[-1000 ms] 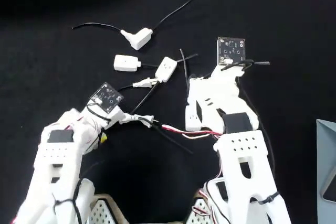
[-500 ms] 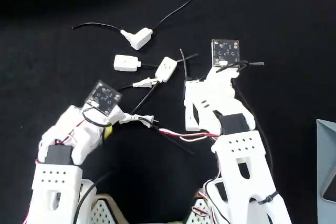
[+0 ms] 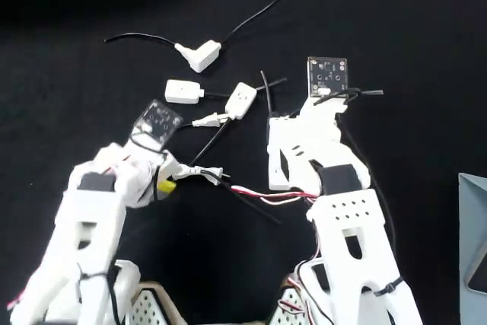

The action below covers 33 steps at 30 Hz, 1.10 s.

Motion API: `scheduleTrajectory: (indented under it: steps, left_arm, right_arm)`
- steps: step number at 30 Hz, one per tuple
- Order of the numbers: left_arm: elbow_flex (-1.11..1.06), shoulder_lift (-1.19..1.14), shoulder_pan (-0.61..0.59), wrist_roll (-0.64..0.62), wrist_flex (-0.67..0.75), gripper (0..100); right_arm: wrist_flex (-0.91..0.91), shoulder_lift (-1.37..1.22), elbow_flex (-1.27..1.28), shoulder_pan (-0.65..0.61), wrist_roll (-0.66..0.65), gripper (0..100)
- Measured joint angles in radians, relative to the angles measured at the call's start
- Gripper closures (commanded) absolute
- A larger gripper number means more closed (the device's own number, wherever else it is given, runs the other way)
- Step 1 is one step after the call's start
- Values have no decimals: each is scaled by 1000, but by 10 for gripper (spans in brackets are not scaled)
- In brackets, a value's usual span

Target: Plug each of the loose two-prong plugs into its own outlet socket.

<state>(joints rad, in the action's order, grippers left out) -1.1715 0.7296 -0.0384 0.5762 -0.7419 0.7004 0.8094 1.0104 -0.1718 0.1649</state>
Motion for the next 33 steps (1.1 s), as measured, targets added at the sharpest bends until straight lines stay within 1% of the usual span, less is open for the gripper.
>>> scheduleTrajectory:
  steps: [7, 9, 11, 13, 15, 18, 21, 25, 28, 30, 33]
  left_arm:
    - [189, -301, 2, 6, 0, 650]
    - [221, -368, 2, 20, 0, 697]
    - [249, -417, 3, 23, 0, 773]
    - [256, -428, 5, 28, 6, 840]
    - [258, -428, 6, 29, 6, 886]
    - [250, -387, 6, 26, 8, 935]
    - [187, -301, 6, 28, 9, 973]
    - [64, -163, 6, 46, 9, 965]
    - [-20, -74, 6, 81, 9, 923]
    - [-66, -34, 6, 94, 9, 864]
    - [-100, -5, -5, 109, 9, 736]
  right_arm:
    - [0, 0, 0, 0, 0, 986]
    - [0, 0, 0, 0, 0, 986]
    - [0, 0, 0, 0, 0, 986]
    - [0, 0, 0, 0, 0, 986]
    - [0, 0, 0, 0, 0, 986]
    - [0, 0, 0, 0, 0, 986]
    - [0, 0, 0, 0, 0, 986]
    - [0, 0, 0, 0, 0, 986]
    - [0, 0, 0, 0, 0, 986]
    - [0, 0, 0, 0, 0, 986]
    - [0, 0, 14, 0, 0, 986]
